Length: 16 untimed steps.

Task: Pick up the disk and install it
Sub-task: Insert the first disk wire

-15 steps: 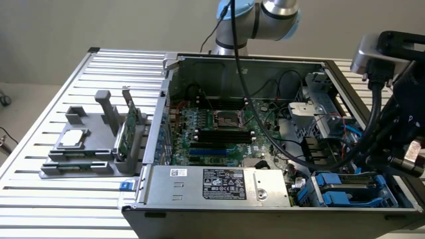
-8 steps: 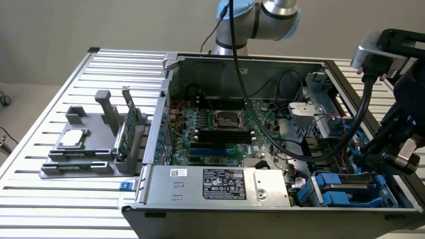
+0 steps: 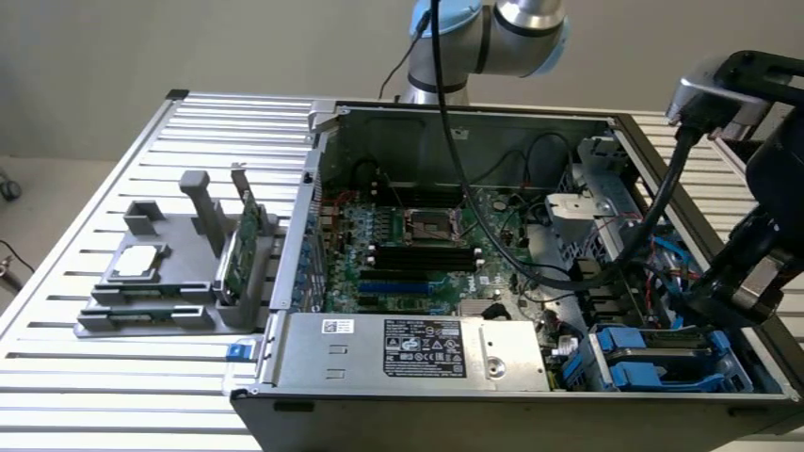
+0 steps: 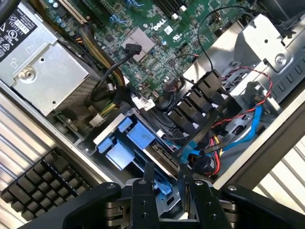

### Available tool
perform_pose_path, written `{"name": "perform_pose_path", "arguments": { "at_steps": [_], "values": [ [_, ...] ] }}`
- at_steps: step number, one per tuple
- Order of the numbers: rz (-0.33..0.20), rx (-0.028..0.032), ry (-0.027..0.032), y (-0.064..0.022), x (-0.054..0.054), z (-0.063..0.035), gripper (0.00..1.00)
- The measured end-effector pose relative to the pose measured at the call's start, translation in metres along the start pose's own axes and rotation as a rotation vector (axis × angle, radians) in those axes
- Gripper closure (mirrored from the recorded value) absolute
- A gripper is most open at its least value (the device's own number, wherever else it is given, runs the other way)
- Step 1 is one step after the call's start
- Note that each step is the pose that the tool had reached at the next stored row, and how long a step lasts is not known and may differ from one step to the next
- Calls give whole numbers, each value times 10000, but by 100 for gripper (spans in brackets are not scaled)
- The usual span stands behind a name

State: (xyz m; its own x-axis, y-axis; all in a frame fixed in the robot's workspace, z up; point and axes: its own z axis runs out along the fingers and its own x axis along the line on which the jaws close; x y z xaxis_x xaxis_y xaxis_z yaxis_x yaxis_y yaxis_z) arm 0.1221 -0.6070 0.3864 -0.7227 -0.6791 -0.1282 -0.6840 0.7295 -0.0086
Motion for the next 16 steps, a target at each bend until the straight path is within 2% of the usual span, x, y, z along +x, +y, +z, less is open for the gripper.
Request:
{"name": "perform_pose_path", "arguments": {
  "at_steps": [16],
  "values": [
    [2684, 346, 23, 0, 0, 1, 66]
  ]
}}
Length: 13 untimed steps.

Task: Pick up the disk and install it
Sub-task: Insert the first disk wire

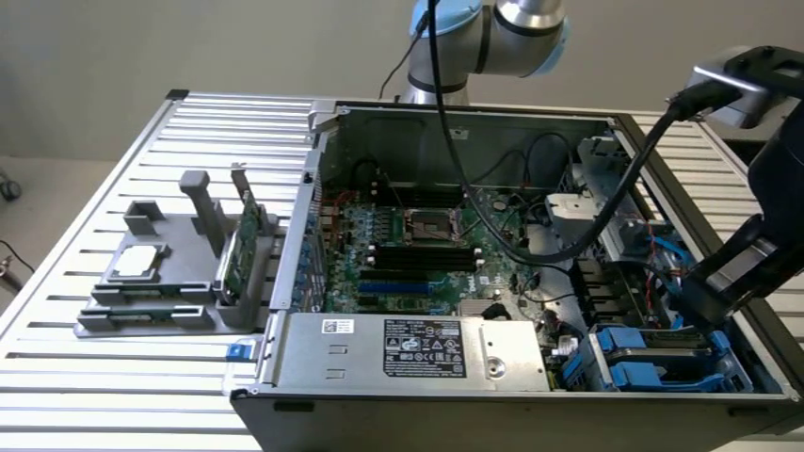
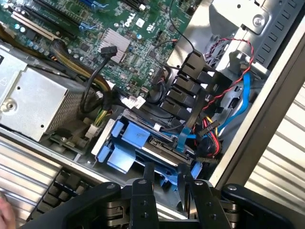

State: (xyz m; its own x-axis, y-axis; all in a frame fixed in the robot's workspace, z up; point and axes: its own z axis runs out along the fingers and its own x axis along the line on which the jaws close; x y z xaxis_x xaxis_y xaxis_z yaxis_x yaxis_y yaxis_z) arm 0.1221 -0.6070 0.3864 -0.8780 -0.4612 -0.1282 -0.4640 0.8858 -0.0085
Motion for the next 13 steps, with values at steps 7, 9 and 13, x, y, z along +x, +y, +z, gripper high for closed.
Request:
{"name": "perform_pose_path", "arguments": {
  "at_steps": [7, 9, 13],
  "values": [
    [1200, 156, 11, 0, 0, -1, 66],
    [1549, 201, 13, 0, 0, 0, 66],
    [2246, 290, 19, 0, 0, 0, 66]
  ]
}}
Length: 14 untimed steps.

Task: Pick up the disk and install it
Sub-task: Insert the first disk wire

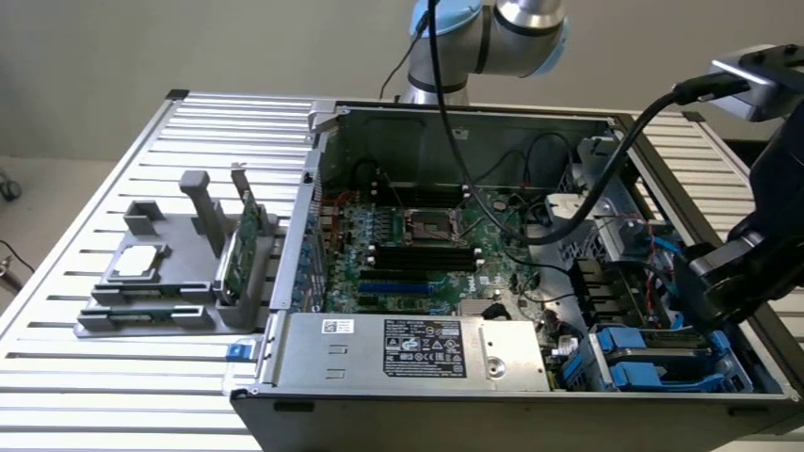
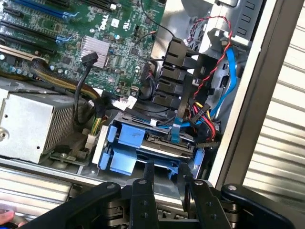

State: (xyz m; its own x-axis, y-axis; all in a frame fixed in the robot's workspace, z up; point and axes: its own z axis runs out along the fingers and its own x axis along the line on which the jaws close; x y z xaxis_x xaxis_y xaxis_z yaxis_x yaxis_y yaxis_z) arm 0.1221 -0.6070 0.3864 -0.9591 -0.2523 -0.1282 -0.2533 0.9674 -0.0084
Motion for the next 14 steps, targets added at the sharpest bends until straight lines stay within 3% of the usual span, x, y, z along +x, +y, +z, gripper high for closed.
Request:
{"name": "perform_pose_path", "arguments": {
  "at_steps": [14],
  "values": [
    [2427, 314, 21, 0, 0, 0, 66]
  ]
}}
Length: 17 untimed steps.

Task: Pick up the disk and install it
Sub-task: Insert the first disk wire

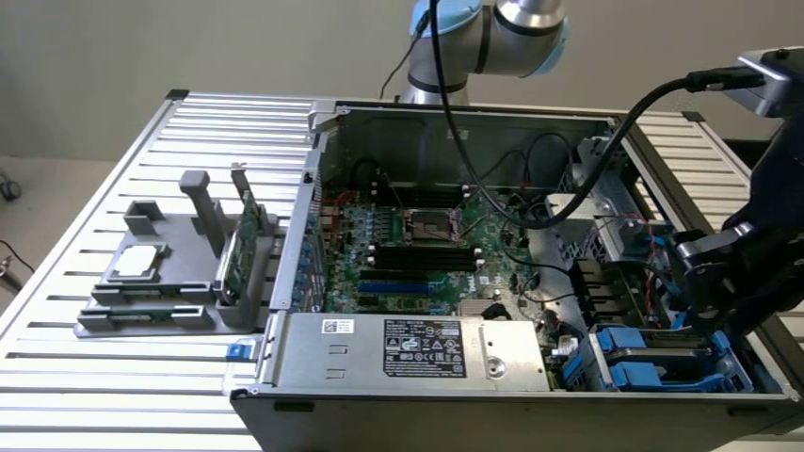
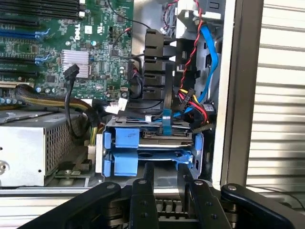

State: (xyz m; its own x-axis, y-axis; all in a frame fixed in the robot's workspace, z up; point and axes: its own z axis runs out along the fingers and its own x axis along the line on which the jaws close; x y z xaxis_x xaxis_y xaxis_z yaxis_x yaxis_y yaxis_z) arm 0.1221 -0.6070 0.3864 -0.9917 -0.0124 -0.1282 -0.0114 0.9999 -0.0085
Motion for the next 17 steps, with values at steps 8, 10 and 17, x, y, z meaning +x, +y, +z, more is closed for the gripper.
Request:
{"name": "perform_pose_path", "arguments": {
  "at_steps": [8, 10, 17],
  "values": [
    [414, 58, 84, 10, -76, 10, 66],
    [413, 63, 160, 11, -121, 15, 66],
    [404, 91, 692, 11, -279, 36, 66]
  ]
}}
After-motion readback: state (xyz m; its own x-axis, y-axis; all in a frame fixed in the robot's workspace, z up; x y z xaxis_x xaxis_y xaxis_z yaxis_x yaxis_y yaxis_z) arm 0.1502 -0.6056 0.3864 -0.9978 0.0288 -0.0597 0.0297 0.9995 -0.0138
